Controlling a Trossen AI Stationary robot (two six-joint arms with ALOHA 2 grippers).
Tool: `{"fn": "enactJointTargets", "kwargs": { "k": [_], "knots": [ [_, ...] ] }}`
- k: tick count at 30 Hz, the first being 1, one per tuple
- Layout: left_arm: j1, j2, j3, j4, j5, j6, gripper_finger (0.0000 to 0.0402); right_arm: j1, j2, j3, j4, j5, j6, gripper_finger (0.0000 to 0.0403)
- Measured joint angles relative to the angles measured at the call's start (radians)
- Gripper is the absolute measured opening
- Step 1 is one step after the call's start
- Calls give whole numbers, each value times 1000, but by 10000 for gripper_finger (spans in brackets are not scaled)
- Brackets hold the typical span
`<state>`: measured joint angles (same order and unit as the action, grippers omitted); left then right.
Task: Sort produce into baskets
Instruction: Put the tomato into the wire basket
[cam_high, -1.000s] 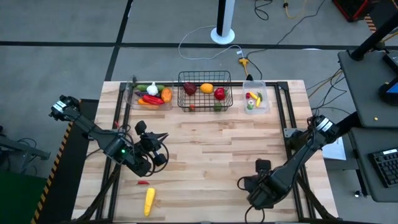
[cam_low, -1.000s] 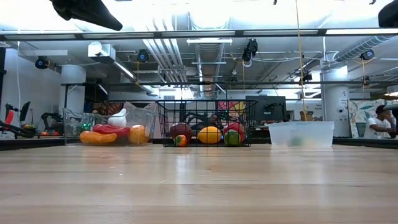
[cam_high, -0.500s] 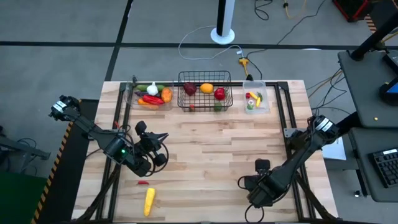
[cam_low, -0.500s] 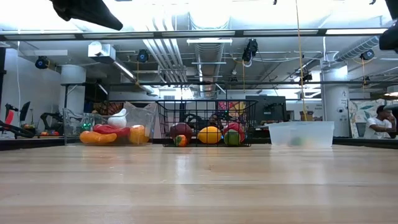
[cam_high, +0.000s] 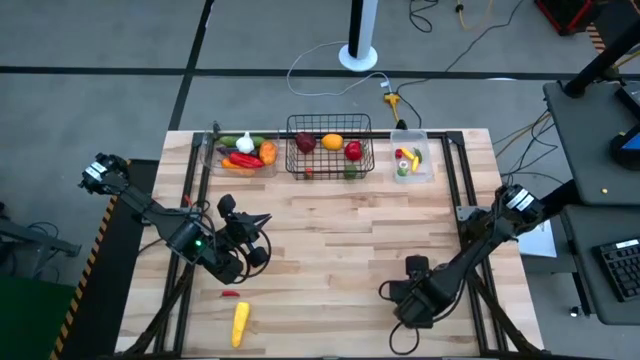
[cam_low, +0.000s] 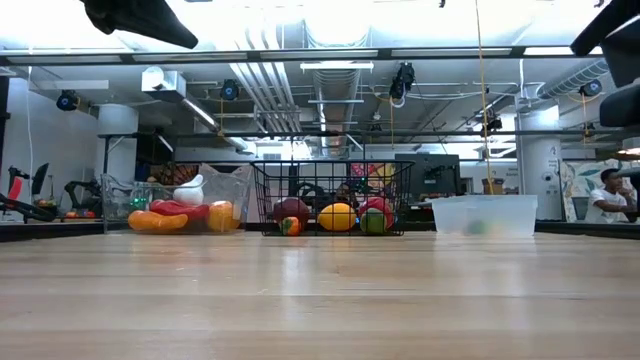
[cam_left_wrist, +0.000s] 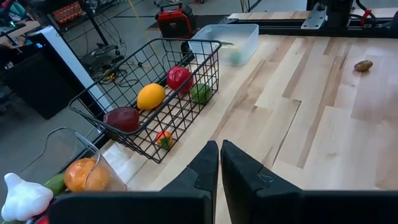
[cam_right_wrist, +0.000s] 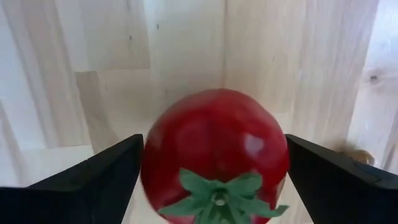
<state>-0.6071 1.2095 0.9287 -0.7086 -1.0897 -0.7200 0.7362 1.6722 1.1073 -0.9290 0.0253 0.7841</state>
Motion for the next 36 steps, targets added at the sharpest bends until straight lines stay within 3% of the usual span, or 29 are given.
{"fn": "enactJointTargets", "kwargs": {
  "k": [7, 17, 23, 28, 33, 36],
  "knots": [
    [0, 0, 0, 1, 0, 0, 3, -4, -1, -4, 0, -1, 0, 363],
    [0, 0, -2, 10, 0, 0, 3, -24, -2, 60, -14, -16, 1, 284],
    [0, 0, -2, 15, 1, 0, 3, -49, -5, 78, -14, -23, -20, 280],
    [0, 1, -2, 33, 1, 0, 3, -106, -34, 146, 43, 93, -139, 287],
    [0, 31, -2, 49, 1, -1, 3, -201, -90, 186, 151, 278, -351, 284],
    [0, 66, -2, 69, 2, -1, 3, -285, -124, 190, 242, 320, -500, 285]
  ]
}}
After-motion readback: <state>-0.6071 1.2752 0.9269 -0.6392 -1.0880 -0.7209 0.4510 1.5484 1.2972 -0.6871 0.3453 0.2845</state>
